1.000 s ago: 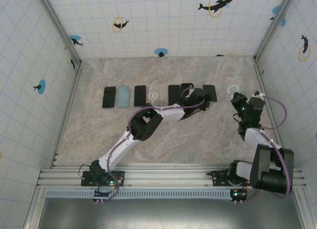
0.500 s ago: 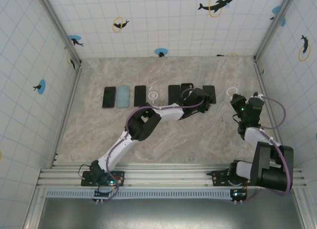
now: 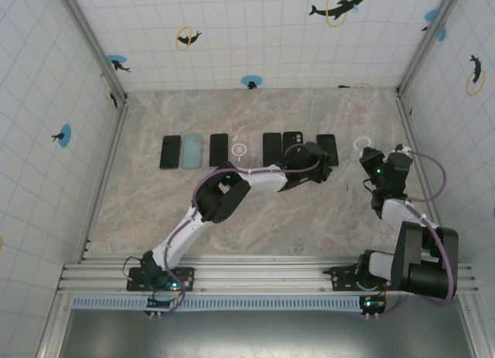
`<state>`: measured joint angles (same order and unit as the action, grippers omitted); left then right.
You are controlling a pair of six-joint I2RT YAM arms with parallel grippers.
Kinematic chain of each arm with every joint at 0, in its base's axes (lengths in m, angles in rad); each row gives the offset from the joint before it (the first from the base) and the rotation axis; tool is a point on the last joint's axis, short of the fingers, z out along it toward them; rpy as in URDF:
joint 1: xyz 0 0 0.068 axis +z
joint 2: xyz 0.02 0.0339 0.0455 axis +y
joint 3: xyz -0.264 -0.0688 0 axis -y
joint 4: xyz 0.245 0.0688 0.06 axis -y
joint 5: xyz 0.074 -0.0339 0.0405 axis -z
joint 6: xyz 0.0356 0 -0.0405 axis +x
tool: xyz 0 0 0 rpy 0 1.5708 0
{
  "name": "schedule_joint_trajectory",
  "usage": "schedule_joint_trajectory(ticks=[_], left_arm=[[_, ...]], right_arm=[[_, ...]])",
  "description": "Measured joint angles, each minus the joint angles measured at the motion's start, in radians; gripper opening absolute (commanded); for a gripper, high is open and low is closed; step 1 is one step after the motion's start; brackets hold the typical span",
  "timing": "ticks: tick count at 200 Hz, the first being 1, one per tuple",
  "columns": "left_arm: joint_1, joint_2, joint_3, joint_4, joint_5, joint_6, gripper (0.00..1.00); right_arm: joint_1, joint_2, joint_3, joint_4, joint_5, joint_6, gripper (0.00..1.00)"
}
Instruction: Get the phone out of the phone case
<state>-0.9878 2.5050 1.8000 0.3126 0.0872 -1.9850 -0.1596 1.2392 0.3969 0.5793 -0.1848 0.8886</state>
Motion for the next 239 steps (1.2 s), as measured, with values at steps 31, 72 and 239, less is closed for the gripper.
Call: schedule_joint_trajectory(ticks=[31,72,239], left_arm=[[-0.002,-0.009,-0.005,0.003,0.004,-0.007,0.55],[0.000,-0.009,0.004,-0.005,0.011,-0.007,0.56],[0.129,-0.471,-0.284,-0.030,0.067,0.457,0.73]], right_arm=[[0.000,0.000,0.000,0.000,0.000,0.000,0.03],[0.000,0.000,0.000,-0.001,0.000,-0.001,0.03],[-0.029,0.444,0.224,0.052,-0.202,-0.112,0.06]])
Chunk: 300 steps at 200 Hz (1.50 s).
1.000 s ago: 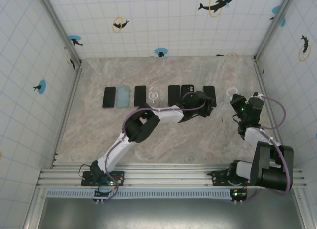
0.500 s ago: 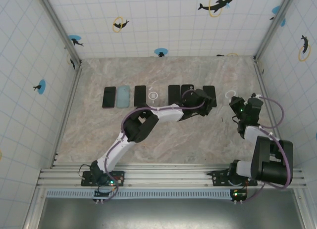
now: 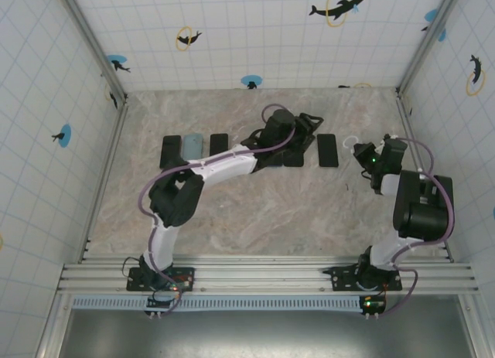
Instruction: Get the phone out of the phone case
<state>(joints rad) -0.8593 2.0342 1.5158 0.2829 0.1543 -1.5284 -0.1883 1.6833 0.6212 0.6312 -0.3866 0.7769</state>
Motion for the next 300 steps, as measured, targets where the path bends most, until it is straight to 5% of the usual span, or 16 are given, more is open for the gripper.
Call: schedule_joint_trajectory(ticks=[77,229,300], left_arm=[[0.077,-0.093,-0.188,0.026,0.033,0.063,0.75],[0.084,-0.115,-0.194,0.050,0.076,0.063,0.77],[0.091,-0.115,-0.195,0.086,0.086,0.063,0.79]], right_arm=[[-0.009,0.032,0.001,0.000,-0.025,-0.026,0.10],[-0.054,0.079,0.006,-0.092,-0.074,-0.143,0.38],[-0.056,0.079,0.037,-0.186,-0.047,-0.239,0.41]])
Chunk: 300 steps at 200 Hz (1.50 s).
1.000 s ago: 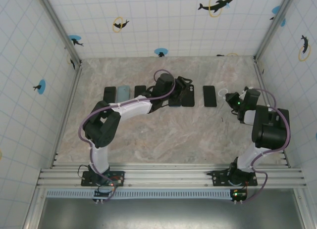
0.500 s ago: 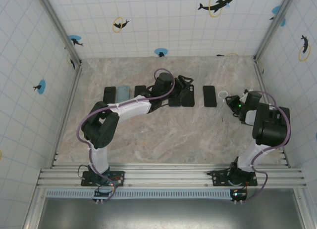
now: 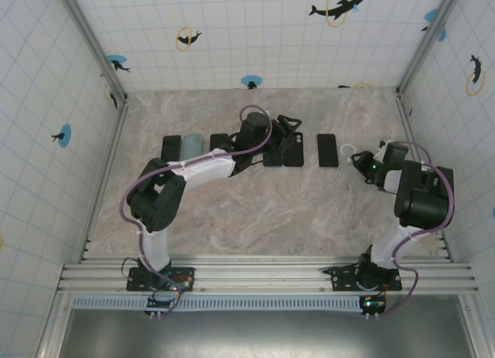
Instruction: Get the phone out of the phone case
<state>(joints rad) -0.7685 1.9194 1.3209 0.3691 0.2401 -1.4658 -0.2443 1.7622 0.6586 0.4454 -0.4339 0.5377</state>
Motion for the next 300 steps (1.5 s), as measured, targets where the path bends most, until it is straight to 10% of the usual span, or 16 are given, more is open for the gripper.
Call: schedule_joint_trajectory(ticks=[146,231,239,244,300], left_arm=[[0.029,-0.002,0.005,-0.071,0.027,0.110,0.79],[0.130,-0.135,0.041,-0.415,-0.022,0.819,0.97],[0.150,-0.175,0.017,-0.421,-0.017,0.889,0.97],[0.166,-0.201,-0.002,-0.423,-0.014,0.926,0.97],[0.433,-0.472,-0.427,-0.306,0.003,1.246,0.97]], right_arm=[[0.003,-0.076,0.070,-0.202,0.104,-0.185,0.56],[0.147,-0.280,0.186,-0.342,-0.003,-0.402,0.71],[0.154,-0.301,0.179,-0.344,-0.013,-0.423,0.77],[0.156,-0.318,0.172,-0.344,-0.016,-0.431,0.99],[0.125,-0.445,-0.070,-0.207,-0.006,-0.484,0.97]])
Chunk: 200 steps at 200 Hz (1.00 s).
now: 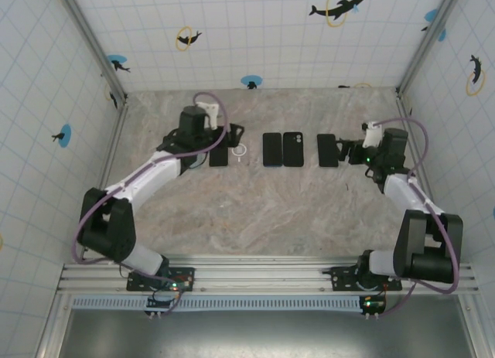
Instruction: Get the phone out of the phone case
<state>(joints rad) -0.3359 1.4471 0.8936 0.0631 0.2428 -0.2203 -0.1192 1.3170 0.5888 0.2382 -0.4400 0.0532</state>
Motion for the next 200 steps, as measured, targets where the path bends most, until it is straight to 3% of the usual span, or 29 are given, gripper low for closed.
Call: schedule_joint_trajectory(ticks=[25,48,79,137,200], left_arm=[[0.134,-0.063,-0.212,0.082,0.000,0.070,0.97],[0.192,-0.094,-0.357,0.173,-0.008,0.116,0.97],[0.243,-0.124,-0.509,0.328,-0.021,0.143,0.97],[0.285,-0.052,-0.578,0.524,-0.045,0.163,0.97],[0.364,-0.039,-0.602,0.629,-0.017,0.169,0.98]], right_arm=[[-0.006,-0.010,-0.206,0.174,0.093,0.011,0.97],[0.002,-0.011,-0.375,0.323,0.201,0.014,0.97],[0.002,0.024,-0.412,0.441,0.260,0.015,0.97],[0.013,0.057,-0.430,0.682,0.281,0.072,0.97],[0.044,0.018,-0.583,0.790,0.322,0.078,0.98]])
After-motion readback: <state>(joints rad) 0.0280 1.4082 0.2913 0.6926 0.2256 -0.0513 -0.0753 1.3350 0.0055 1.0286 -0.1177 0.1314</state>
